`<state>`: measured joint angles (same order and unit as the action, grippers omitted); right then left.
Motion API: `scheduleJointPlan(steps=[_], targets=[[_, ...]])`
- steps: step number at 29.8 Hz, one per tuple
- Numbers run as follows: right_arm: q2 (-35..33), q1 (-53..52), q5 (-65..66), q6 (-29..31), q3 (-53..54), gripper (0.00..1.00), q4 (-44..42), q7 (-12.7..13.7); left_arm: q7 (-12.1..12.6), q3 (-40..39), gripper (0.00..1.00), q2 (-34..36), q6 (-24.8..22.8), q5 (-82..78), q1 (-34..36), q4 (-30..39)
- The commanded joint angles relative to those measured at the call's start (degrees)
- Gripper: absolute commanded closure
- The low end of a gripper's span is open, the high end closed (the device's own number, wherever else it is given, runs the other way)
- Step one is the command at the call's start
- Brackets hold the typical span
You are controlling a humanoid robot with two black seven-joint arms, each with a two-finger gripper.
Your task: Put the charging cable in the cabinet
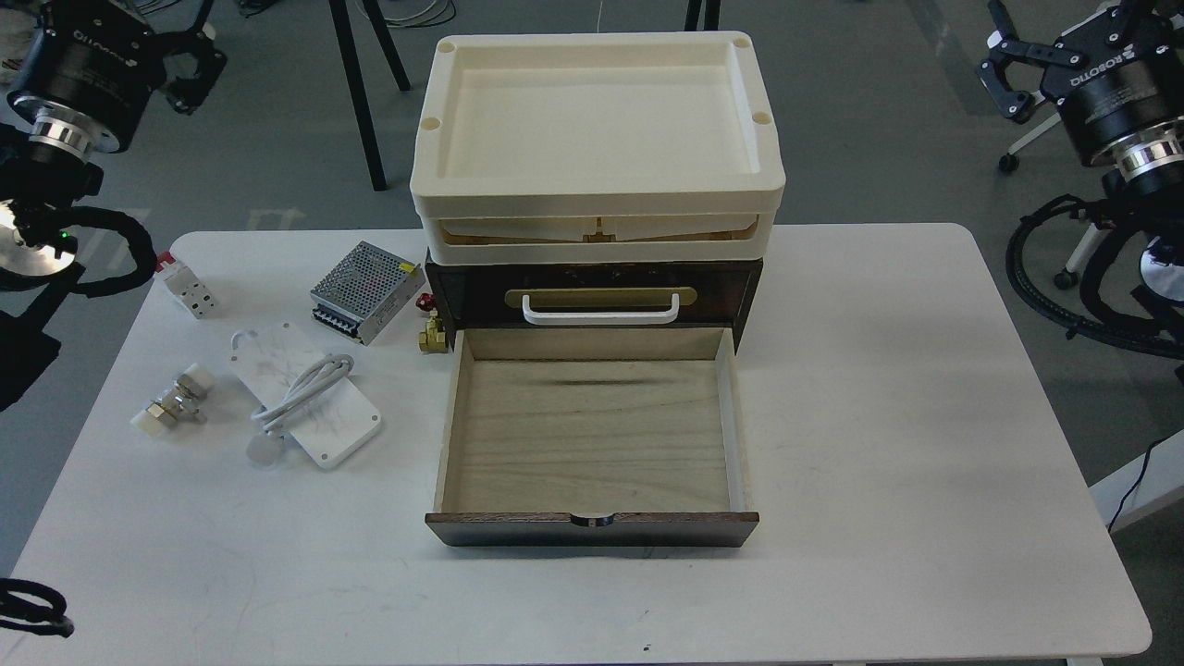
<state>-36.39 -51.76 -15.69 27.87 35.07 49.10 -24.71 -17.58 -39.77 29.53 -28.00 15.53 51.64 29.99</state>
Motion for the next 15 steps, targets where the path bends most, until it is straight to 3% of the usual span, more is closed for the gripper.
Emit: scheduleJointPlan(steps=[1, 3, 4, 6, 8, 13, 15], targets=[[-1.74, 0.00, 0.22, -2.38, 2.62, 0.00, 2.66, 0.01, -5.07, -7.14, 0.00, -6.41, 0.00, 0.38, -0.83, 0.39], [-3.32, 0.00, 0.22, -3.08, 2.98, 0.00, 2.67, 0.01, -9.12, -10.05, 0.00, -3.88, 0.00, 0.12, -5.64, 12.04], [-4.12, 0.08, 0.30, -3.61, 3.07, 0.00, 2.41, 0.01, -10.01, -11.19, 0.00, -2.21, 0.00, -0.23, -8.11, 18.11], [-5.17, 0.08, 0.22, -5.53, 3.33, 0.00, 1.70, -0.17, -10.19, -12.69, 0.00, 2.44, 0.00, -2.59, -11.99, 32.17], [-6.66, 0.87, -0.13, -7.38, 3.77, 0.00, 0.74, -0.86, -10.42, -12.87, 0.00, 7.19, 0.00, -9.25, -13.75, 41.77], [-9.13, 5.70, -0.05, -8.71, 3.86, 0.00, -0.06, -2.28, -10.42, -10.07, 0.01, 20.63, 0.13, -46.54, -17.71, 55.68], [-10.27, 7.11, -0.22, -10.11, 3.86, 0.00, -0.23, -2.28, -10.42, -6.48, 0.01, 26.17, 3.81, -65.28, -19.03, 59.03]])
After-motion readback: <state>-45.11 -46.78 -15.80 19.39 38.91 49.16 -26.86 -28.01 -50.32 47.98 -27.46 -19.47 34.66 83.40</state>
